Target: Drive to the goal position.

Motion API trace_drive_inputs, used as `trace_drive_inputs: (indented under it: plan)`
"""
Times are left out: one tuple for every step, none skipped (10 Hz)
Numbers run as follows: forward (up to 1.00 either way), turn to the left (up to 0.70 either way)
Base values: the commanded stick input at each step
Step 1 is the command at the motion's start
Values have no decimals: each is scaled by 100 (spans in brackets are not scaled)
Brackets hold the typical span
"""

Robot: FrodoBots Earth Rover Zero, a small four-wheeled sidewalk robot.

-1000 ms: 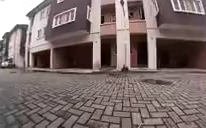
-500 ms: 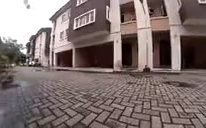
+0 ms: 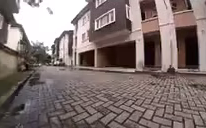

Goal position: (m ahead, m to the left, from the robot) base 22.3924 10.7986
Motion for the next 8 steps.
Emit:
trace_drive_inputs:
  plan:
    - [0,50]
    - [0,50]
    - [0,50]
    - [0,50]
    - [0,50]
    - [0,50]
    - [0,33]
    - [0,4]
